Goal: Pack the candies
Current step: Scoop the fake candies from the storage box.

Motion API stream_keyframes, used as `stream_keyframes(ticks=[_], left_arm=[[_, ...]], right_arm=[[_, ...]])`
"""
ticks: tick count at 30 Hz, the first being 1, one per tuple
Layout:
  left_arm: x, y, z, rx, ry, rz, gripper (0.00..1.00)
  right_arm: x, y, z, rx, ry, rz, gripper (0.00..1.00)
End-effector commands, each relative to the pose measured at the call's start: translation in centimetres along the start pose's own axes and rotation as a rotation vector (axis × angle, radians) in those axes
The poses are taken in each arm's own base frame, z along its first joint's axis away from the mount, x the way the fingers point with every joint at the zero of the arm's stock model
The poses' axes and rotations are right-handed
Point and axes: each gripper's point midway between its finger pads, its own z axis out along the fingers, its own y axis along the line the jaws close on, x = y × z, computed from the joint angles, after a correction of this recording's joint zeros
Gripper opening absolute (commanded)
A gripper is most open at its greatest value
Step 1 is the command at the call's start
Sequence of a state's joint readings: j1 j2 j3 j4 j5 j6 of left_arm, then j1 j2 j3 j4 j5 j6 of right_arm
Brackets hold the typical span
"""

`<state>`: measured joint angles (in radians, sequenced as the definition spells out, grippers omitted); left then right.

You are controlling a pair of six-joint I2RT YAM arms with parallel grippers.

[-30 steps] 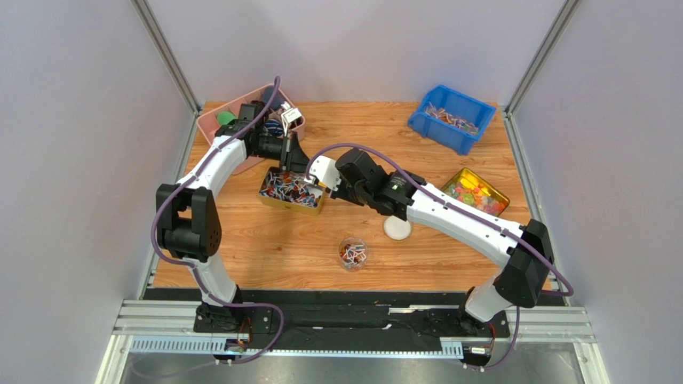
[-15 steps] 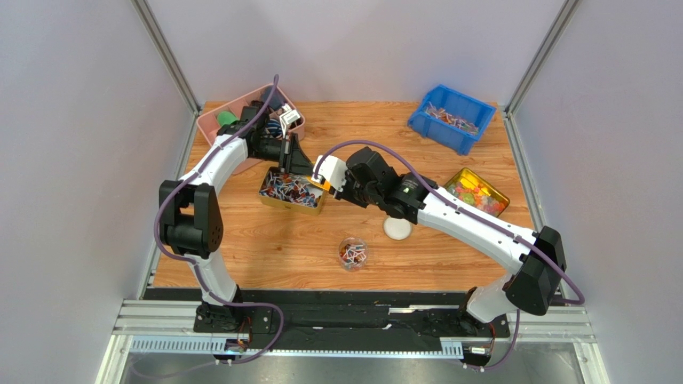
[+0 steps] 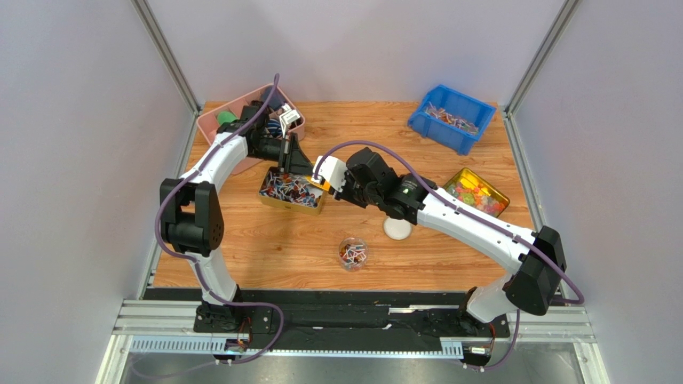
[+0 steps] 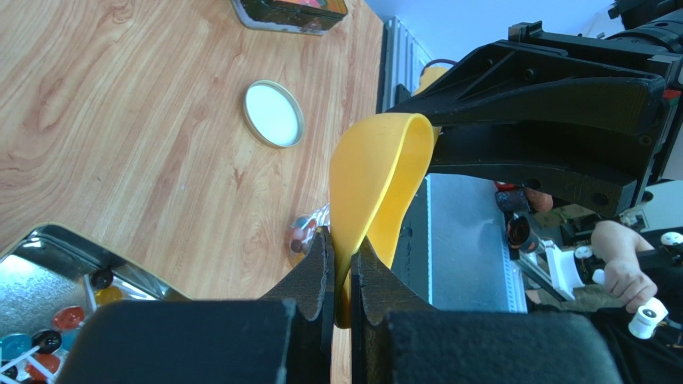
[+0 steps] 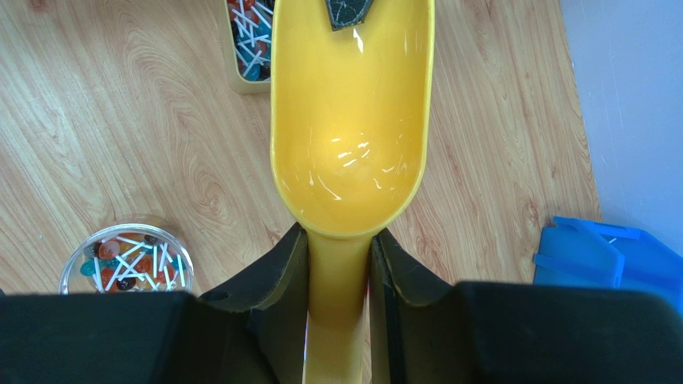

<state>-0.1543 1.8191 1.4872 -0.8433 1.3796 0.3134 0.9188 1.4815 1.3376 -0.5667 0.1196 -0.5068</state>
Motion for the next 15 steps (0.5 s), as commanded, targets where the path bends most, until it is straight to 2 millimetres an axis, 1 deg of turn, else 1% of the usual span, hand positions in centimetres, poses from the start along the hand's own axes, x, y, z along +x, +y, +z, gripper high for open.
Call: stream_keyframes(ticks=[1,2,3,4,6,7,8,11,13,14,15], left_arm=[[-1.2,-1.6,-0.1,0.045,-0.013,0.040,0.00],[-1.4,-1.3,-0.4,0.020,-0.013,0.033,0.00],[-1.8,-0.3,-1.2,-0.024,-0.022,0.042,0.01],[-2.0,0.0,-1.6,-0.040,-0.029,0.043,0.02],[-2.9,0.5,-2.6,-0.067,-0.051,0.046,0.10],[-3.5,0.8,-3.6,-0.085,-0.071,0.048,0.16],[-3.8,0.9,-4.0,-0.093,-0.080,0.047,0.29],[-4.5,1.0,-5.0,-0.116,-0.098,0.050,0.48],[-4.3,1.2,-5.2,-0.126,-0.097,0.052,0.52],[-4.2,1.3,-5.3,-0.136,-0.092,0.053,0.59],[-4.1,1.3,-5.3,-0.141,-0.089,0.051,0.60]], right_arm=[[-2.0,-3.2,-1.1,0.120,-0.077,0.030,0.00],[-1.9,-3.0,-1.2,0.109,-0.073,0.026,0.00],[-1.8,-2.9,-1.3,0.106,-0.070,0.023,0.00],[-1.7,-3.0,-1.3,0.106,-0.067,0.021,0.00],[-1.5,-2.8,-1.5,0.098,-0.061,0.015,0.00],[-1.4,-2.8,-1.5,0.097,-0.056,0.014,0.00],[-1.2,-2.8,-1.5,0.093,-0.053,0.013,0.00],[-1.1,-2.8,-1.5,0.092,-0.051,0.016,0.00],[-1.3,-2.8,-1.6,0.091,-0.056,0.019,0.00],[-1.3,-2.8,-1.6,0.090,-0.056,0.020,0.00],[-1.3,-2.9,-1.7,0.092,-0.056,0.019,0.00]])
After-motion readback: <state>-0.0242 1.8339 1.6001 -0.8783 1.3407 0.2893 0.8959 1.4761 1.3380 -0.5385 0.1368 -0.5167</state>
